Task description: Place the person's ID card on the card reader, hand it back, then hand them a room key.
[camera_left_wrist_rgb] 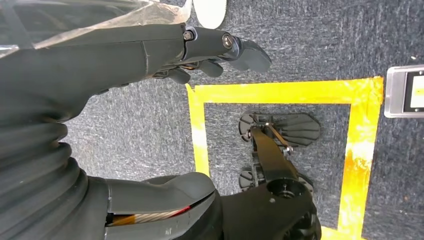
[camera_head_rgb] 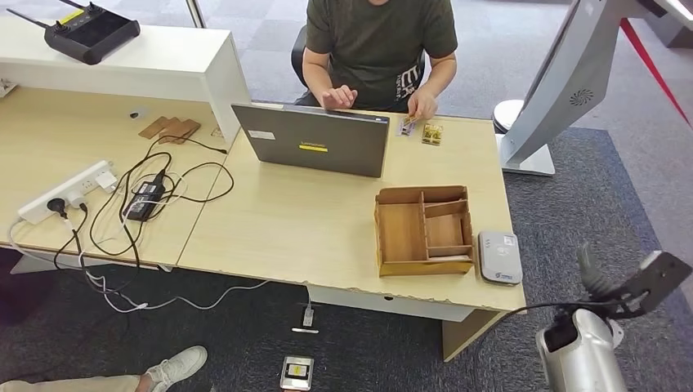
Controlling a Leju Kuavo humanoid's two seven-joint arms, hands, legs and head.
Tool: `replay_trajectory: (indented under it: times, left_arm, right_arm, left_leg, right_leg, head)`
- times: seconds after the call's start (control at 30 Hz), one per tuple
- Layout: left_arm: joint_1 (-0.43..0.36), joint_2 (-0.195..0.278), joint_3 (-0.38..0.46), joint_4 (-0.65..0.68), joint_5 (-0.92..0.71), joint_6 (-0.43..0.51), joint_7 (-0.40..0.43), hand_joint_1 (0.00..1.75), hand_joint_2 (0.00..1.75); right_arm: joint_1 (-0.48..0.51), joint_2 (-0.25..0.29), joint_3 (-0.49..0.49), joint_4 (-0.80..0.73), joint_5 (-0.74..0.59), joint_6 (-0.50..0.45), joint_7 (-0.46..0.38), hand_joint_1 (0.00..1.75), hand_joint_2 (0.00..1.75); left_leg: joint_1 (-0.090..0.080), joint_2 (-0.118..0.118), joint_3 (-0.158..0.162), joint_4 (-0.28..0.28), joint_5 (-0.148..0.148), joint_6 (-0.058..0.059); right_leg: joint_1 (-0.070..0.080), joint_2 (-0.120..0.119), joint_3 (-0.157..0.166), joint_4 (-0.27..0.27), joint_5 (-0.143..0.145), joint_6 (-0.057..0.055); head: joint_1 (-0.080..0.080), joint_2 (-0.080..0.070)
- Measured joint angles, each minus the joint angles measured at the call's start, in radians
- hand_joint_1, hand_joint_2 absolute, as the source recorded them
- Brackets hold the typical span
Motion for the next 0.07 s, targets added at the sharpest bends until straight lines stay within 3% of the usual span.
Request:
replay_trajectory:
  times: [0.07]
  left_arm:
    - [0.004, 0.002, 0.003, 0.000, 0.003, 0.000, -0.006, 0.00, 1.75]
  right_arm:
    - [0.035, -0.015, -0.014, 0.070, 0.004, 0.106, 0.046, 0.00, 1.75]
  left_leg:
    - [0.000, 0.001, 0.001, 0.000, -0.001, 0.000]
  right_leg:
    - [0.000, 0.002, 0.000, 0.000, 0.000, 0.000]
  head:
    - [-0.001, 0.000]
